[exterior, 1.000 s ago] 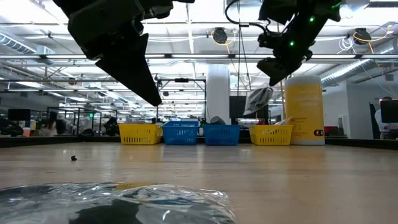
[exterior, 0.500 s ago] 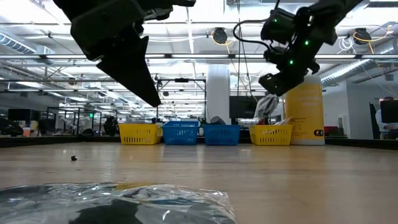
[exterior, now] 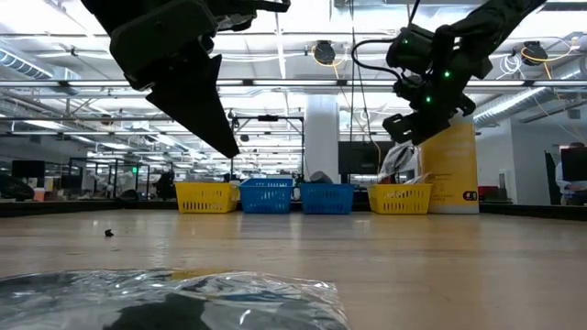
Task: Pick & Place Travel size toiletries
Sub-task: Put the black hairbrush into the right yellow bin
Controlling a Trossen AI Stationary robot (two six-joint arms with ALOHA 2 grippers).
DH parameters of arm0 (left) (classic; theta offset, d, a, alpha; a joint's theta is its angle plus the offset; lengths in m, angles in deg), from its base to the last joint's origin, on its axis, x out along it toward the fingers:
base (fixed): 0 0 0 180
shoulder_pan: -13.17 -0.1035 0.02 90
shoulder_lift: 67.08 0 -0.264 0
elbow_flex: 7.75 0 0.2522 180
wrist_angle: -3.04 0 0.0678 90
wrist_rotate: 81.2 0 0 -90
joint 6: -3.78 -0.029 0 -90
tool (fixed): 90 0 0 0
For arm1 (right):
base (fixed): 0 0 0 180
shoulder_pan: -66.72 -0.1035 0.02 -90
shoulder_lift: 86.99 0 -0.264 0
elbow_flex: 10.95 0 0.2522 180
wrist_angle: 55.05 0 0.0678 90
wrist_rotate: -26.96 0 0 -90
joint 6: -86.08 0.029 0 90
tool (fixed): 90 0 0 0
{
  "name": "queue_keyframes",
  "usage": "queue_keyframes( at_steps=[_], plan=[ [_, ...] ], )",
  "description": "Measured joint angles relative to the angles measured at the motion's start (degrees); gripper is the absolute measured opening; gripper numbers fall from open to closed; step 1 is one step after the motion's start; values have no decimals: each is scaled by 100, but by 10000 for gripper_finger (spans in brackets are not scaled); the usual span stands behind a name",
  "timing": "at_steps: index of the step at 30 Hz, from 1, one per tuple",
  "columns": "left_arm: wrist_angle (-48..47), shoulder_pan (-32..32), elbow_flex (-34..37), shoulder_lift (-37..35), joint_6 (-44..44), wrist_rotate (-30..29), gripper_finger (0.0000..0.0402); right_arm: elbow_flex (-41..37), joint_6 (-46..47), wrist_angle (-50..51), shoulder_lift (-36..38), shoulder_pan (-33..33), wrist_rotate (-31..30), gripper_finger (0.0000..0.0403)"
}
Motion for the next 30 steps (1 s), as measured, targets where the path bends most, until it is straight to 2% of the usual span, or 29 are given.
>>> queue_keyframes(
  at_steps=[3,16,24,30],
  plan=[
    [2,-4,0,0,2,2,113,-24,243,-46,0,69,131,0],
    [7,-4,0,0,9,0,113,-551,246,-1005,-2,78,158,0],
    [9,-4,0,0,13,0,113,-623,189,-1017,-4,117,467,1],
    [9,-4,0,0,20,0,113,-623,157,-1017,-4,148,455,24]
  ],
)
